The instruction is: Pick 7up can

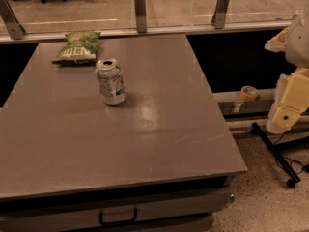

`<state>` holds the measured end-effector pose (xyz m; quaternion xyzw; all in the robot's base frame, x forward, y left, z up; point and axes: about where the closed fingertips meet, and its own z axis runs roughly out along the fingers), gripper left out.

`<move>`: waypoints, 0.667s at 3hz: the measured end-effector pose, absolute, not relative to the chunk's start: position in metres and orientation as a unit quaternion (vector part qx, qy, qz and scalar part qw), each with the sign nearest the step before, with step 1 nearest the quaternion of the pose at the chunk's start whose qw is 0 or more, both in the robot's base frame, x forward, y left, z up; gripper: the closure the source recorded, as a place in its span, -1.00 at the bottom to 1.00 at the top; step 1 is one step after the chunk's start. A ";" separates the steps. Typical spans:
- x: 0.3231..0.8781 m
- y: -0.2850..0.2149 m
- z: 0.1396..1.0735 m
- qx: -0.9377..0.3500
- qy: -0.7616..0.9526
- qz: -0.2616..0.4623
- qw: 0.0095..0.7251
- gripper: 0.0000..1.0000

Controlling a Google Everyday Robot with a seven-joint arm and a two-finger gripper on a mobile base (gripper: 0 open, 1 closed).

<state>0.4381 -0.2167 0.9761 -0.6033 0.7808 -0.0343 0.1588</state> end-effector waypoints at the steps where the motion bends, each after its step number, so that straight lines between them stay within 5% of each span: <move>1: 0.438 -0.217 0.976 -0.603 0.781 -0.034 0.159 -1.00; 2: 0.439 -0.214 0.978 -0.601 0.780 -0.018 0.173 -1.00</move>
Offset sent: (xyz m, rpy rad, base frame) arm 0.0018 0.0059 -0.0008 0.1034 0.0182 0.0119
